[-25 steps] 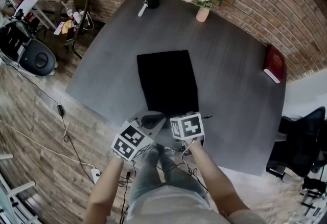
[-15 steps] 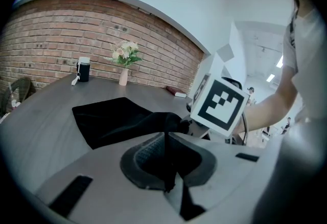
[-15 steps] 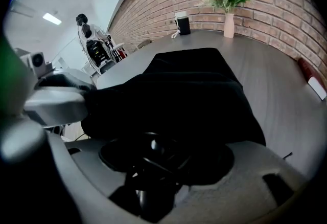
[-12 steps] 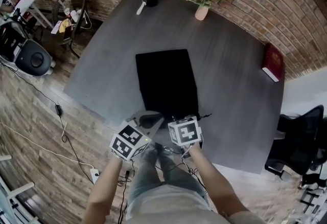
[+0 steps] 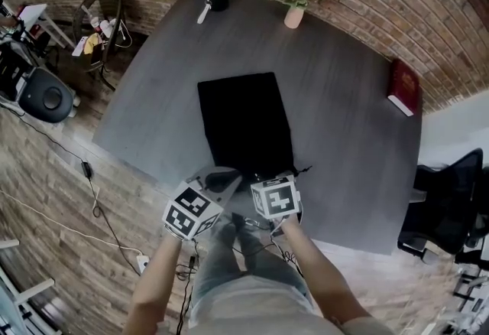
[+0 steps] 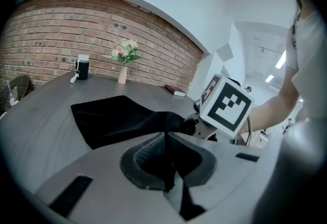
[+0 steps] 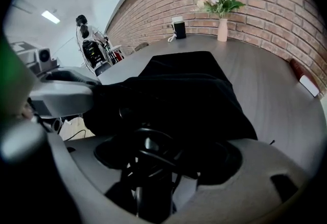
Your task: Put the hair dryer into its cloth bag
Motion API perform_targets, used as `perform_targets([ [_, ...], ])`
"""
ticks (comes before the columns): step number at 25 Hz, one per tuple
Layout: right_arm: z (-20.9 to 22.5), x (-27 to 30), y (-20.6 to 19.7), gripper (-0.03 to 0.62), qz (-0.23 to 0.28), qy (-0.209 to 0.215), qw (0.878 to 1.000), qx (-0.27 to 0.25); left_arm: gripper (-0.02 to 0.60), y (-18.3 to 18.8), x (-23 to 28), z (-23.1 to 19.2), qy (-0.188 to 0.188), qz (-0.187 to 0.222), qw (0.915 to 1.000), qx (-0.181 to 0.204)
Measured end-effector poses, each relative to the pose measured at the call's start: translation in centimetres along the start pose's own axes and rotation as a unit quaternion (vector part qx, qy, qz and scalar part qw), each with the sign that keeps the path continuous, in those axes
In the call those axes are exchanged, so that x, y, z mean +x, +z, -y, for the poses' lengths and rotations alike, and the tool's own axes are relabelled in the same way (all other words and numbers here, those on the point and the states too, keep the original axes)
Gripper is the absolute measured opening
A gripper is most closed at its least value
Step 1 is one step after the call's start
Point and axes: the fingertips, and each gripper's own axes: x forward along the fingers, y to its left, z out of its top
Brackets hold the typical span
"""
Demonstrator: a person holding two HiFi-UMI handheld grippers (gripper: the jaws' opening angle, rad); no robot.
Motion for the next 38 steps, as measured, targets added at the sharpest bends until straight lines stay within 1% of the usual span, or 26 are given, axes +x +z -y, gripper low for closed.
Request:
perform_targets([
  [4, -0.4, 0.2, -0.8, 0.38, -0.013, 0.015, 1.0, -0.009, 0.02, -0.1, 0.0, 0.0, 0.002, 0.002, 1.0, -0.002],
  [6, -1.0, 0.5, -1.5, 0.412, -0.031, 0.024, 0.999, -0.027, 0.02, -0.1, 0.0, -0.1, 0.002, 0.003, 1.0, -0.004],
  [8, -1.7, 0.7, -2.2, 0.431, -0.046, 0.032, 0.997, -0.05, 0.02, -0.1, -0.1, -0.3, 0.003, 0.004, 1.0, -0.004],
  [10, -2.5, 0.4, -2.4, 0.463, -0.047, 0.048, 0.996, -0.063, 0.02, -0.1, -0.1, -0.5, 0.005, 0.005, 1.0, -0.004],
  [12, -3.5, 0.1, -2.2, 0.525, -0.036, 0.082, 0.995, -0.045, 0.02, -0.2, -0.2, -0.7, 0.004, 0.006, 0.9999, -0.006],
  [14, -3.9, -0.3, -1.5, 0.543, -0.027, 0.107, 0.994, -0.02, 0.02, -0.4, -0.2, -0.9, 0.004, 0.01, 0.9999, -0.012],
  [16, -3.7, -0.7, -1.3, 0.545, -0.037, 0.105, 0.993, -0.036, 0.02, -0.5, -0.2, -1.0, 0.004, 0.016, 0.9997, -0.019],
  [19, -3.4, -1.6, -2.3, 0.546, -0.056, 0.101, 0.991, -0.062, 0.02, -0.5, -0.2, -1.0, 0.003, 0.021, 0.9995, -0.023],
  [24, -3.2, -3.3, -5.2, 0.546, -0.072, 0.103, 0.99, -0.056, 0.02, -0.6, -0.5, -1.0, -0.001, 0.019, 0.9995, -0.023],
  [26, -2.9, -3.7, -6.6, 0.538, -0.081, 0.098, 0.99, -0.06, 0.02, -0.8, -0.6, -1.1, -0.002, 0.017, 0.9996, -0.024],
  [28, -2.3, -3.8, -7.9, 0.517, -0.086, 0.087, 0.99, -0.067, 0.02, -1.0, -0.6, -1.2, -0.001, 0.015, 0.9996, -0.024],
  [33, -2.1, -3.4, -9.5, 0.413, -0.084, 0.079, 0.991, -0.066, 0.02, -1.2, -0.7, -1.3, 0.006, 0.014, 0.9995, -0.028],
  [35, -2.0, -3.2, -9.5, 0.349, -0.079, 0.07, 0.992, -0.072, 0.02, -1.3, -0.6, -1.2, 0.008, 0.012, 0.9995, -0.028],
  [36, -2.0, -3.1, -9.5, 0.328, -0.077, 0.065, 0.992, -0.079, 0.02, -1.3, -0.6, -1.2, 0.008, 0.01, 0.9996, -0.027],
  [38, -2.0, -3.0, -9.4, 0.316, -0.075, 0.061, 0.991, -0.093, 0.02, -1.4, -0.5, -1.1, 0.009, 0.009, 0.9996, -0.025],
])
